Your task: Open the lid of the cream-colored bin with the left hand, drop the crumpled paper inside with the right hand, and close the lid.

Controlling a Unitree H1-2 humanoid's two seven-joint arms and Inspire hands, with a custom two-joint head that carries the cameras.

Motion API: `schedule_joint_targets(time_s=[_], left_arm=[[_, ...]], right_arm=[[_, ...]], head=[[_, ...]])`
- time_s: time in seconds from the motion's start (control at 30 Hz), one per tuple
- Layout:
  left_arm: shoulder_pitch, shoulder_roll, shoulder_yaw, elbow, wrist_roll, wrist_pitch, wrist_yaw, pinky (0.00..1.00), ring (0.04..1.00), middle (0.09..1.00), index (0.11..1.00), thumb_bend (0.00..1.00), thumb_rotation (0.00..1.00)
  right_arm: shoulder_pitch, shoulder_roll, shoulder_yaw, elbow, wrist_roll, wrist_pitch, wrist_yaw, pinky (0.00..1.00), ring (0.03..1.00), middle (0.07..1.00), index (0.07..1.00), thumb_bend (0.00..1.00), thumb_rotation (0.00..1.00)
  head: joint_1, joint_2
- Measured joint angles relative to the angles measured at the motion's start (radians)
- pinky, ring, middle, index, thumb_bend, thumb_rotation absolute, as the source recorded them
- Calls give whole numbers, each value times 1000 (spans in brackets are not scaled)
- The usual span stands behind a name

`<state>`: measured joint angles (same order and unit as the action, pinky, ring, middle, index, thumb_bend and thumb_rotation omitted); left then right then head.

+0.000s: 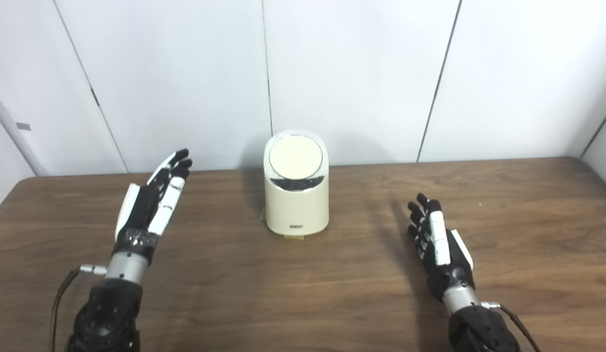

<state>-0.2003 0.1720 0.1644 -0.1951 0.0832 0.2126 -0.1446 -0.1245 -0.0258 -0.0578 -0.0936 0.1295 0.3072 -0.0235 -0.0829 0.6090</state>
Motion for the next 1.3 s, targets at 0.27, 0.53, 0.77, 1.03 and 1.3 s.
schedule_joint_targets(time_s=[0.27,0.53,0.77,1.03,1.3], left_arm=[[118,-39,23,1,-163,31,-5,988,975,979,997,463,910],[168,-70,25,21,-210,22,22,988,982,991,1000,447,939],[191,-88,13,48,-211,-32,42,997,984,991,998,461,918],[197,-99,-8,103,-196,-116,70,1000,987,989,997,475,888],[204,-118,-24,99,-195,-129,95,990,977,976,984,505,897]], right_arm=[[4,-11,-13,0,39,1,17,1000,1000,973,1000,630,1000],[8,-13,-20,0,66,-2,23,1000,1000,980,997,630,1000],[21,-25,-24,-3,87,-13,34,1000,1000,984,1000,625,1000],[37,-40,-40,-2,106,-31,48,1000,1000,1000,1000,656,1000],[56,-77,-44,-4,100,-48,71,1000,1000,993,1000,640,1000]], head=[[11,8],[8,12],[6,18],[17,23],[34,38]])
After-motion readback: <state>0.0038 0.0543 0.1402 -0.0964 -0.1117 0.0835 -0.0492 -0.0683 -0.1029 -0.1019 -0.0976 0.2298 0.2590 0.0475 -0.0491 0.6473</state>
